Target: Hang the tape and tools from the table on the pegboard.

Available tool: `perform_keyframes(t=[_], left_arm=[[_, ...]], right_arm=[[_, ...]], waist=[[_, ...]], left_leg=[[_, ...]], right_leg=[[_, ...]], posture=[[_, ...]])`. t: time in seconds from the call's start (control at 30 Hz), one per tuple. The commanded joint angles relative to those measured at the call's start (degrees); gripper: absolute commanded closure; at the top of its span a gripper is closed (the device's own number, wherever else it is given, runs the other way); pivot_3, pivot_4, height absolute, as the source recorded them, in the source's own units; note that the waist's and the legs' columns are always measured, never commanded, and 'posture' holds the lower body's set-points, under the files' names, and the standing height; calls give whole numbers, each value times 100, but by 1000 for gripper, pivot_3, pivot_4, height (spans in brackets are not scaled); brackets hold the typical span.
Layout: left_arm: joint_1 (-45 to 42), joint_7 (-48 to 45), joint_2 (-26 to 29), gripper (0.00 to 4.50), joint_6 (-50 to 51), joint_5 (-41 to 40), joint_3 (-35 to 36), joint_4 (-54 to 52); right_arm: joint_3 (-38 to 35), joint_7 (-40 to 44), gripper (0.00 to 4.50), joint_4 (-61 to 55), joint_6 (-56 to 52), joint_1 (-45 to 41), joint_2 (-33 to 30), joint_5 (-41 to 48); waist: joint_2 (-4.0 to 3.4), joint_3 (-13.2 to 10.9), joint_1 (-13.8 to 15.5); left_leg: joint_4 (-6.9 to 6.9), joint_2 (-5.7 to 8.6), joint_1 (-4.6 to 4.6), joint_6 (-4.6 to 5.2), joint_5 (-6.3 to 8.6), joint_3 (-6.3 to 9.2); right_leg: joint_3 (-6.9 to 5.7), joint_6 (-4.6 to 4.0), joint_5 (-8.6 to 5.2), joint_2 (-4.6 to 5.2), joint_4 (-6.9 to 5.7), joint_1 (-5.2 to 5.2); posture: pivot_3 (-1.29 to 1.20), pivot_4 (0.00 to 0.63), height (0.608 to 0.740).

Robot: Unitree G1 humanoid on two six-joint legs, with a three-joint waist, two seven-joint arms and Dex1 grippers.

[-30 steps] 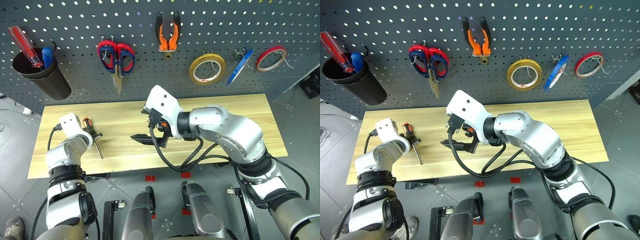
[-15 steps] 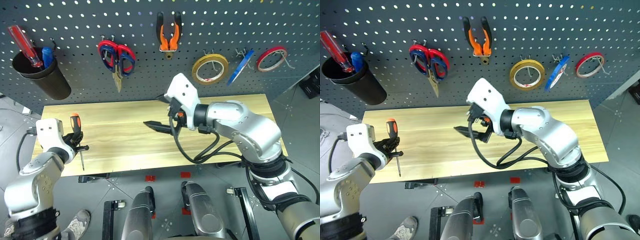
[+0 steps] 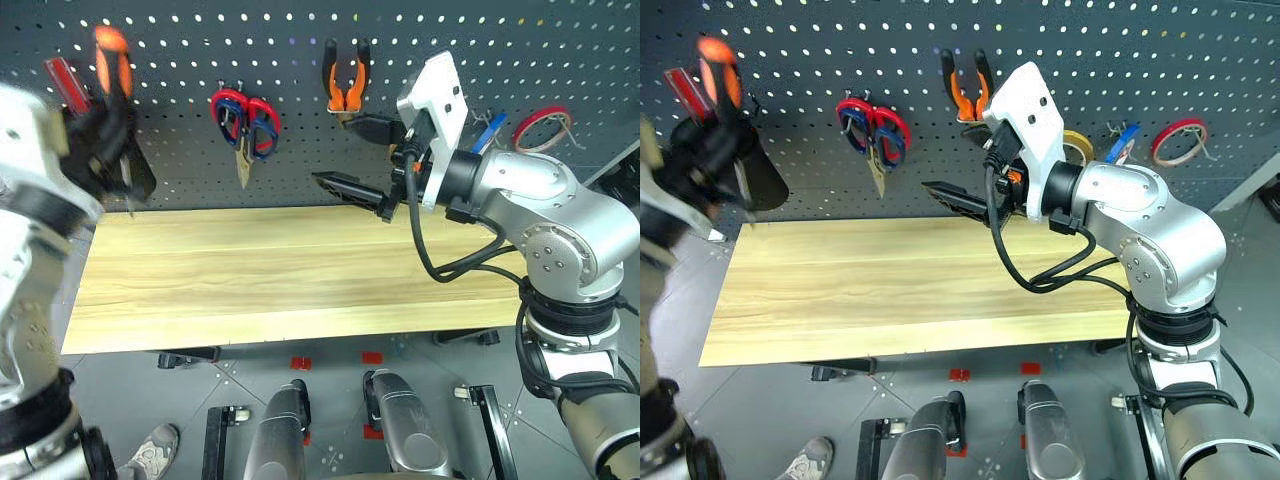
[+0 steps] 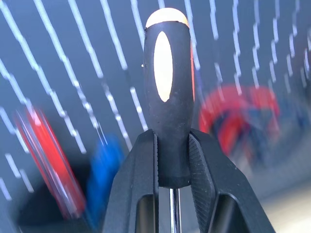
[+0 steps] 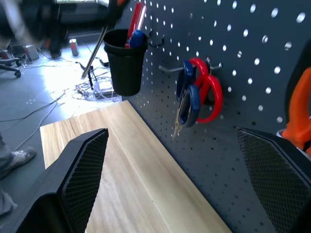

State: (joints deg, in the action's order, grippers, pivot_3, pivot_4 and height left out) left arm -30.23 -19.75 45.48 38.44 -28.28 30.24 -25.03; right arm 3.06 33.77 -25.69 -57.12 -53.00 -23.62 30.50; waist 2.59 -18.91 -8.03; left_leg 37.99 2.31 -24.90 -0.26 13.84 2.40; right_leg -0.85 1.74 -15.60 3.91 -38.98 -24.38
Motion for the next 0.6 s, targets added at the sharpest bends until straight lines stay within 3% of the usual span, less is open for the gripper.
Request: perform_keyframes(t=[0.03, 0.2, 0.43, 0.6], left_arm=[[-750, -167, 464, 3971, -542, 155, -6, 503], [-1023, -327, 666, 3971, -1636, 764, -180, 1592], [-956, -93, 188, 3971, -3144, 1408, -396, 2762], [-679, 145, -155, 3971, -3604, 1584, -350, 2932]], right_arm=[[-91, -17, 0, -133, 223, -88, -21, 42], [-44, -190, 0, -35, 384, -170, 177, -15], [101, -247, 0, 128, 649, -249, 397, -70], [131, -195, 0, 116, 772, -218, 462, -4]], waist=[[13, 14, -22], [8, 119, -130], [11, 193, -174], [14, 226, -210]], left_leg=[[0, -1, -1, 0, 0, -1], [-4, -1, 0, 0, 0, -11], [0, -1, 0, 0, -1, -8], [2, 0, -1, 0, -1, -8]], right_leg=[[0, 1, 0, 0, 0, -1], [7, 0, 0, -1, 0, -6], [8, 0, 0, 0, -1, -6], [10, 0, 1, 1, -2, -6]], posture=[[-304, 195, 740], [-316, 190, 740], [-321, 182, 740], [-328, 181, 740]])
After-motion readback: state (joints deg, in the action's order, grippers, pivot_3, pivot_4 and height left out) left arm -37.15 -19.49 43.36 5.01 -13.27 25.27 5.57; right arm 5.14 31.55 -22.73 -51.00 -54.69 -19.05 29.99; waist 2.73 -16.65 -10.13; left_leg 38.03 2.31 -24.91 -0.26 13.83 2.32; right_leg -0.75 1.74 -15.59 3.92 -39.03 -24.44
